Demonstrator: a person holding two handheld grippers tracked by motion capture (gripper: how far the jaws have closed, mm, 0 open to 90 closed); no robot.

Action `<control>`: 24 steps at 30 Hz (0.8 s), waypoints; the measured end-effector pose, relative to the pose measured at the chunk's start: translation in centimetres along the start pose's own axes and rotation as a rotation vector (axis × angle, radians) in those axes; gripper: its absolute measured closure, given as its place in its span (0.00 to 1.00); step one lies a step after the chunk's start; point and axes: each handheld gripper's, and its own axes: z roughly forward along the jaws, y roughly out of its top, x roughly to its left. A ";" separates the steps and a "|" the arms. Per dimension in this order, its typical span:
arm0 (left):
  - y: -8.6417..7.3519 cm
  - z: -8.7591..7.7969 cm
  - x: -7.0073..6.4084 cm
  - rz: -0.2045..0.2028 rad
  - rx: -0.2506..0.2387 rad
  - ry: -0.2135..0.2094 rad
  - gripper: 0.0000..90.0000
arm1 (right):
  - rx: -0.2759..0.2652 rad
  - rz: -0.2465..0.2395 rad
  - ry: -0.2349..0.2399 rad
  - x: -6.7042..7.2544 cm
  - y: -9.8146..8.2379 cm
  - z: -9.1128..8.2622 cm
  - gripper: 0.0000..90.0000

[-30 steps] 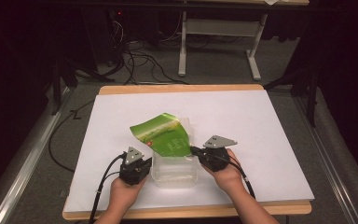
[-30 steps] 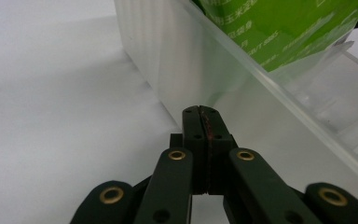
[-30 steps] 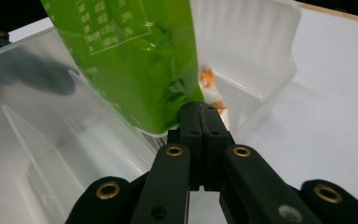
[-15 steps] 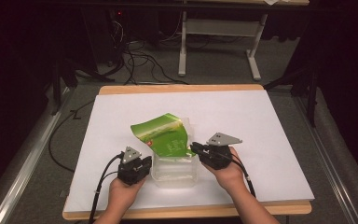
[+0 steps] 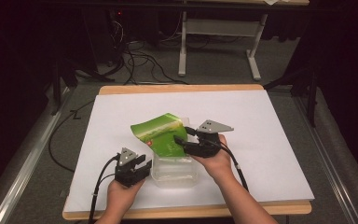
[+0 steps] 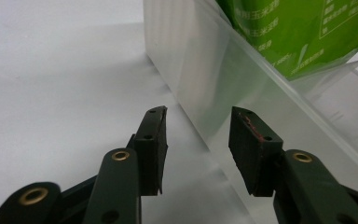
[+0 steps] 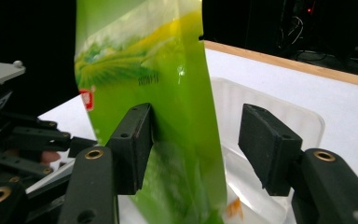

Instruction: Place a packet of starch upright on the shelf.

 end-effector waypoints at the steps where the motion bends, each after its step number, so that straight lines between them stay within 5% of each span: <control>1: 0.0 0.0 0.0 0.000 -0.003 0.000 0.63 | -0.002 0.002 0.009 -0.1 0.1 0.1 0.54; 6: 0.0 0.0 -0.1 0.004 0.000 0.003 0.64 | 0.020 -0.012 0.027 -0.1 -0.2 -0.1 0.85; 8: 0.0 0.1 -0.1 0.004 0.002 0.004 0.64 | 0.020 0.006 0.035 -0.3 -0.6 -0.3 0.90; 24: 0.0 0.1 -0.1 0.009 0.005 0.006 0.64 | 0.043 0.074 0.024 -2.2 -4.3 -1.3 0.93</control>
